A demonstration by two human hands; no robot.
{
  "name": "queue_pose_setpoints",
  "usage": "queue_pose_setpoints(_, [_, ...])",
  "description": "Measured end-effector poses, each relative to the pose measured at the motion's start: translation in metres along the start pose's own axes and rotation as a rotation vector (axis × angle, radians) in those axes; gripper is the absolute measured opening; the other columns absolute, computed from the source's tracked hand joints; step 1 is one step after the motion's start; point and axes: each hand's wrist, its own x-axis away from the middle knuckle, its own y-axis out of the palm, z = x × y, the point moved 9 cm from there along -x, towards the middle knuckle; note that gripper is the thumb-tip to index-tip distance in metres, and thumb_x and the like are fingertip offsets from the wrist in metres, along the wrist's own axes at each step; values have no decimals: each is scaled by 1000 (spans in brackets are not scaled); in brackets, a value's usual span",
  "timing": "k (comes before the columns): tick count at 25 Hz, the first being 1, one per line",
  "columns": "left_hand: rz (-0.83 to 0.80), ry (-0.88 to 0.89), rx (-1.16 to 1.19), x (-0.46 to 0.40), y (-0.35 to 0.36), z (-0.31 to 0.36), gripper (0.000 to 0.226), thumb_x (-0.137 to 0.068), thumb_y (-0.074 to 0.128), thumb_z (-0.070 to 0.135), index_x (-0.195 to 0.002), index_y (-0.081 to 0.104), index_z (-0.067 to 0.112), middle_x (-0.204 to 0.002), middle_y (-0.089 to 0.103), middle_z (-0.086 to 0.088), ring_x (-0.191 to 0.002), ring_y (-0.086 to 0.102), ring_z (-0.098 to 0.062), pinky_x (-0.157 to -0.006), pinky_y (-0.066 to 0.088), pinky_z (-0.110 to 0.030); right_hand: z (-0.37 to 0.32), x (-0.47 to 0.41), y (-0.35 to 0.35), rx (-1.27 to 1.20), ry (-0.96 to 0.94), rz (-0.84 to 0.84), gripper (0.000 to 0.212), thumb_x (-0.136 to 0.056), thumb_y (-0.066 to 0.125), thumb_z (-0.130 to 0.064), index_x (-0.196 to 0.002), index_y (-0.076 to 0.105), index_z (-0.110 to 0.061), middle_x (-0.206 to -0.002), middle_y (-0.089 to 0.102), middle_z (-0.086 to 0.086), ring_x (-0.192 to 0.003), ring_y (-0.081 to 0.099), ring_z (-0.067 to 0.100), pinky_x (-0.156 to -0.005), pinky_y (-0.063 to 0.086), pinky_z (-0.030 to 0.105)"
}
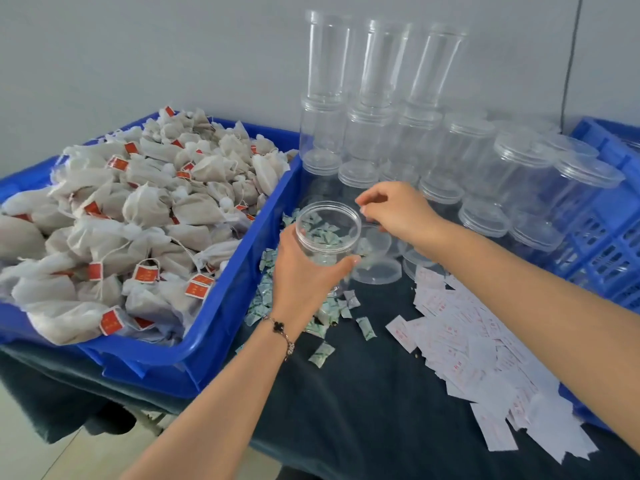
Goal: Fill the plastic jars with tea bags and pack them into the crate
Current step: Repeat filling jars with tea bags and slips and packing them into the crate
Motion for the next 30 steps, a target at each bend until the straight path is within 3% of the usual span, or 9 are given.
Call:
queue_pose_setpoints(4, [65,-118,-15,-7,-25,-25,83,-55,89,45,-115,33,36,-100,42,27,-87,46,12,-61,34,1,-76,-27,38,146,-247,-35,20,-90,55,-10,-104,67,-18,-92,58,-10,-81,52,4,-67,37,12])
queue_pose_setpoints(7, [57,-85,-29,-11,-28,-33,82,-57,91,33,-121,40,26,-114,49,22,-105,50,3,-81,39,-2,-111,-59,67,283,-337,-57,28,-92,48,-9,-118,57,-15,-104,59,-4,-90,54,13,-79,44,26])
queue_pose_setpoints(9, [43,-29,-68,-15,-28,-33,84,-57,90,30,-127,47,17,-124,55,6,-116,53,-8,-95,47,-24,-116,-84,87,358,-304,-87,34,-92,44,-7,-125,49,-13,-107,62,4,-92,58,20,-85,49,39])
queue_pose_setpoints(12, [15,-7,-58,-17,-25,-34,79,-56,89,28,-124,51,13,-119,60,-1,-113,57,-13,-94,50,-34,-116,-103,110,385,-278,-63,35,-94,42,-8,-128,50,-10,-110,63,10,-97,59,25,-87,49,40])
queue_pose_setpoints(16, [71,11,-54,-12,-29,-38,77,-52,83,46,-117,43,33,-116,53,24,-112,48,14,-92,42,-8,-151,-76,157,192,-572,-325,25,-85,59,-4,-109,67,-11,-105,68,3,-87,60,7,-70,44,7])
queue_pose_setpoints(19, [78,-18,-61,-11,-27,-41,89,-50,78,59,-126,37,35,-123,46,28,-118,40,17,-99,37,-8,-167,-45,188,307,-715,-532,43,-78,70,-11,-119,62,-21,-114,62,-4,-92,54,4,-71,40,10])
queue_pose_setpoints(23, [52,-23,-75,-11,-23,-42,89,-47,71,63,-124,36,35,-121,46,31,-116,42,16,-89,34,-2,-187,-29,199,478,-846,-418,49,-87,59,-10,-133,49,-27,-127,54,-3,-111,51,14,-84,41,24])
queue_pose_setpoints(26, [-2,-37,-145,-10,-18,-46,98,-48,71,64,-131,39,24,-124,51,12,-114,49,-2,-92,42,-14,-181,-28,185,481,-814,-347,45,-89,48,1,-129,50,-21,-105,59,0,-89,56,12,-73,46,26])
queue_pose_setpoints(30, [91,4,-165,-2,-27,-38,91,-46,72,67,-124,37,37,-105,37,39,-101,40,19,-80,33,4,-148,-45,134,216,-564,-221,32,-94,42,0,-115,63,-13,-110,52,1,-92,46,7,-75,33,17])
